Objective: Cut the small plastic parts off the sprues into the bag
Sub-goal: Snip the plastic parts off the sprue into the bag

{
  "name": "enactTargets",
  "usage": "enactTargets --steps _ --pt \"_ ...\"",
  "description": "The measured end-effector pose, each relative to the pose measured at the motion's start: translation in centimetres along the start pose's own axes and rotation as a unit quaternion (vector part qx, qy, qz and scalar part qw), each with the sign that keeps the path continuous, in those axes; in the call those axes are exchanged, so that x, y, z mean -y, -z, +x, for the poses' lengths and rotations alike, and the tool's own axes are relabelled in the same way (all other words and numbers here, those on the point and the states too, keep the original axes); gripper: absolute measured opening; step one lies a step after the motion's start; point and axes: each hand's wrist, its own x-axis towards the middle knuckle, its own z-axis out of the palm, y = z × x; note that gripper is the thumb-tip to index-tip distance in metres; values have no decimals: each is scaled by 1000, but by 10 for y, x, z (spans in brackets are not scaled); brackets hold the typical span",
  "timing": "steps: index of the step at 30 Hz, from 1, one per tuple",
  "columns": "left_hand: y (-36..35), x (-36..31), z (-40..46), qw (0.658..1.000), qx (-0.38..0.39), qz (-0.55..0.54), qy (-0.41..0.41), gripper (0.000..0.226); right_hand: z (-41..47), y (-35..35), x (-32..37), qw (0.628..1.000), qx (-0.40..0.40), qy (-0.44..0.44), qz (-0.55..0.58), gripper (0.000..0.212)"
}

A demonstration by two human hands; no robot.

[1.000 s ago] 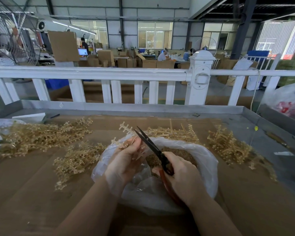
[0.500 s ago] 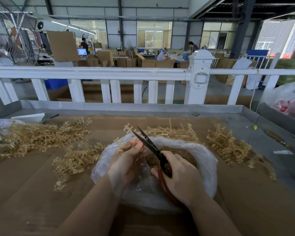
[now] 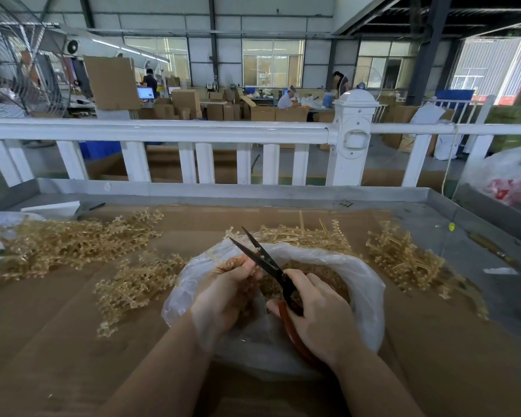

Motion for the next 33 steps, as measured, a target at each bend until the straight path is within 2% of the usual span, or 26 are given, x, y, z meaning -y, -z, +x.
enactTargets --steps 4,7,11,16,21,26,30,33 --pt "1 -1 0 1000 5 12 -1 20 2 1 0 1000 4 1 9 49" --pt "0 -2 0 1000 20 21 4 5 3 2 -1 1000 7 2 10 50" --pt "2 -4 -1 998 44 35 6 11 3 3 -3 1000 5 3 3 46" --pt "0 -4 -1 999 1 -8 33 8 3 3 -2 1000 11 3 -4 46" --pt "2 -6 4 995 -26 -98 15 2 3 3 -2 1000 15 12 -8 49" --pt "5 -4 5 997 -49 -64 15 2 0 2 0 1000 -9 12 -9 51" --pt "5 -1 1 999 -15 -24 41 12 0 3 2 1000 -26 7 -9 48" --pt "3 -2 -2 998 36 -41 34 9 0 2 1 999 -28 7 -14 47"
